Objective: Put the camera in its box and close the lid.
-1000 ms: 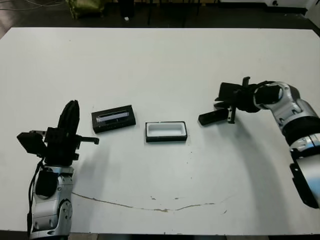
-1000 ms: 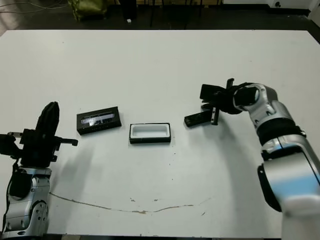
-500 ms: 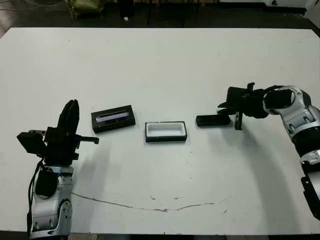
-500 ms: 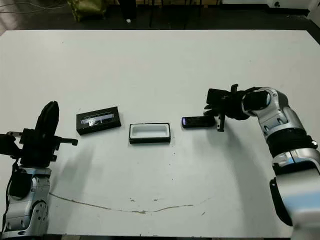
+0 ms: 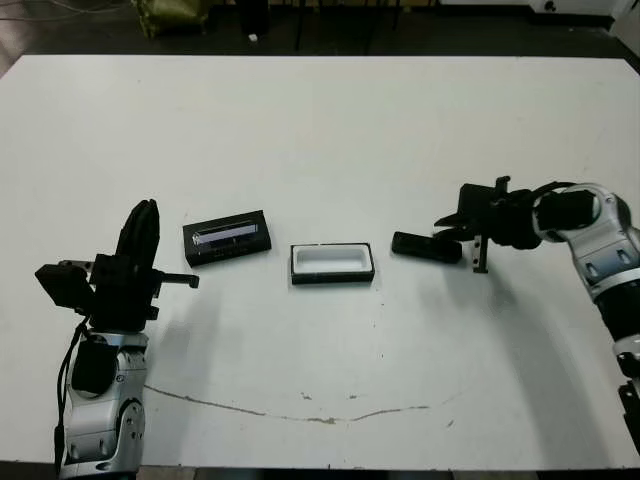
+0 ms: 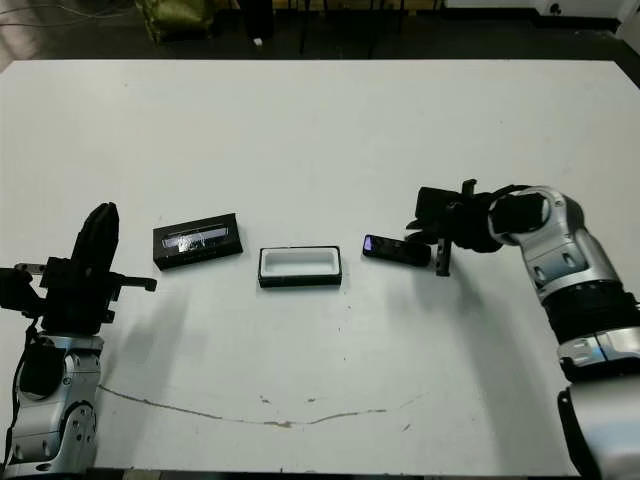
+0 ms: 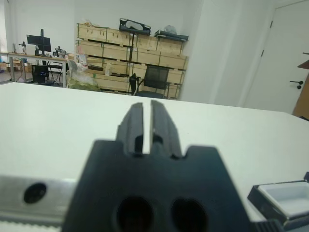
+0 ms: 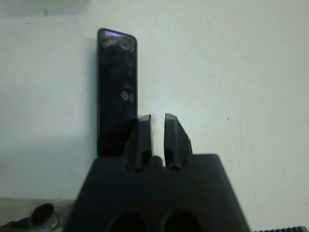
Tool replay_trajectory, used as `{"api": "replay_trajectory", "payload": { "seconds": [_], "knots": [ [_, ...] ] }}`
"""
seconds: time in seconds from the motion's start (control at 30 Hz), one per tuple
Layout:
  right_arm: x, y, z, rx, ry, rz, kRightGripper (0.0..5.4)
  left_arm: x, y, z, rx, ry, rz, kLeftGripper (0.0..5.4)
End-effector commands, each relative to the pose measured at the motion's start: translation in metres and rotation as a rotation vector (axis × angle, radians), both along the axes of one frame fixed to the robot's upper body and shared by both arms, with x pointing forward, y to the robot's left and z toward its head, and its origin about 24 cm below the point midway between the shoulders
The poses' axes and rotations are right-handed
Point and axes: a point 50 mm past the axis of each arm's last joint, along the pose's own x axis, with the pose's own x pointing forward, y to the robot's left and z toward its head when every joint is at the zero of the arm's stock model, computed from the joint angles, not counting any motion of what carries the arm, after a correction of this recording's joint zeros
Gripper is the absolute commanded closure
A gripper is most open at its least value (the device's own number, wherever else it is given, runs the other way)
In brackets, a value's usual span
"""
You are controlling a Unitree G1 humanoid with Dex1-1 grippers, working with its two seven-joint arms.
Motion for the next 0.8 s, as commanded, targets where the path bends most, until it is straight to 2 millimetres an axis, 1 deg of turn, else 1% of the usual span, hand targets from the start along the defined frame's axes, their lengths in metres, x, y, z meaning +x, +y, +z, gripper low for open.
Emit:
{"api": "replay_trajectory", "payload": {
  "seconds": [0.03,0.27,0.47,0.63,0.8],
  "knots": [
    [-0.01,-0.005,-0.002,-0.021,0.02,-0.002,5.4,-0.002,0.003,-0.006,0.0,0.033,0.002,5.38],
    [-0.028,0.0,0.006,-0.023,0.004,0.066,5.4,-0.003,0.003,-0.005,0.008,0.03,0.011,5.38],
    [-0.03,0.001,-0.002,-0.019,0.036,0.078,5.4,-0.003,0.003,-0.006,-0.002,0.033,0.008,5.38],
    [-0.03,0.002,-0.004,-0.047,0.056,0.084,5.4,-0.004,0.003,-0.007,-0.008,0.036,0.006,5.38],
    [-0.03,-0.001,-0.014,-0.049,0.087,0.082,5.4,-0.004,0.004,-0.008,-0.009,0.028,0.001,5.38]
  ]
}}
